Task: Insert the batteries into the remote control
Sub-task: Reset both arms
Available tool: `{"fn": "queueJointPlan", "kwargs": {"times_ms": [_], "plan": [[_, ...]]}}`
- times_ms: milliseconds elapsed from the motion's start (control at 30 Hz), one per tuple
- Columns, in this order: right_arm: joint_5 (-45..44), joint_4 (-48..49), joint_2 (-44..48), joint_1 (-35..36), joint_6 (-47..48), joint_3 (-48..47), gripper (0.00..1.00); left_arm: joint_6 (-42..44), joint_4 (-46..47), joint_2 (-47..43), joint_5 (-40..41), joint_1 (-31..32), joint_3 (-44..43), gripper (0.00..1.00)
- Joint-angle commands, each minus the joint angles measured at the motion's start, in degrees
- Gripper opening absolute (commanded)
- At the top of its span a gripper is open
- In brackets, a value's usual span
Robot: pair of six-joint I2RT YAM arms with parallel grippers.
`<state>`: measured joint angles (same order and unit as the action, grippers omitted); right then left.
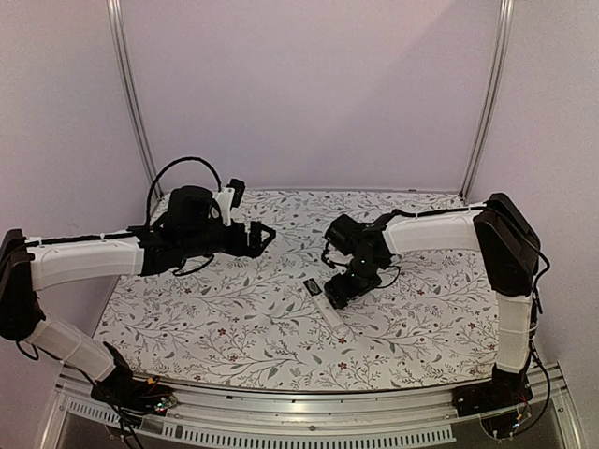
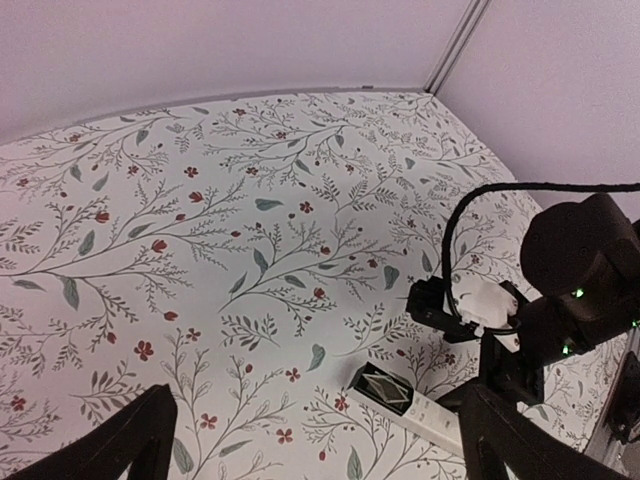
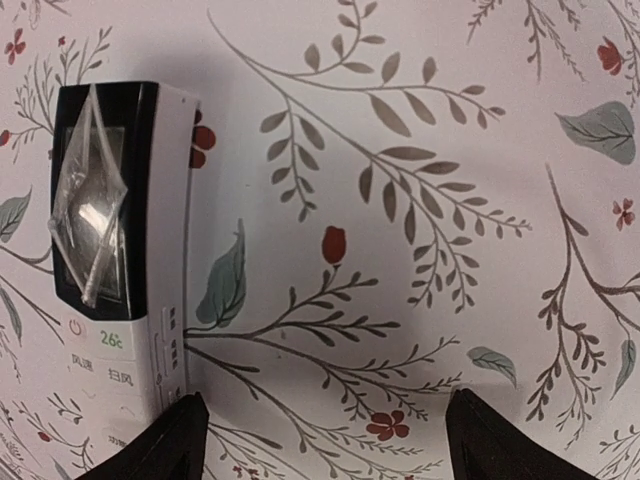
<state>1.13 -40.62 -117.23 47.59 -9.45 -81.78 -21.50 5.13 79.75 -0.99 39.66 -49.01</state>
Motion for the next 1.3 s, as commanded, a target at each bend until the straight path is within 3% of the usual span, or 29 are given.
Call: {"fn": "queueJointPlan", "kwargs": {"times_ms": [0,333,933,1100,1267], "plan": [[2.46,-0.76,-0.92,1.32,-2.08,2.5,0.83,-0.14,-0.51,0.2,0.34,0.62,-0.82,0.99],[4.99,1.1,2.41,7.27,-2.33,9.08,0.83,-0.56,-0.44,0.46,0.31,0.62,0.1,1.0],[8.8,4.46,-2.88,7.94,-3.31,1.38,0.85,-3.43,-2.95,2.72,-2.75,0.21,-2.67,1.0],[8.46,4.57,2.88,6.24,-2.68,5.08,0.86,-2.79,-6.01,2.86,-3.5,-0.81,-4.84,1.0],[9.3,7.78,14.55,1.51,-1.92,9.71,0.91,-2.25,-9.17,2.68,-3.31,-2.47,-7.12,1.0]]}}
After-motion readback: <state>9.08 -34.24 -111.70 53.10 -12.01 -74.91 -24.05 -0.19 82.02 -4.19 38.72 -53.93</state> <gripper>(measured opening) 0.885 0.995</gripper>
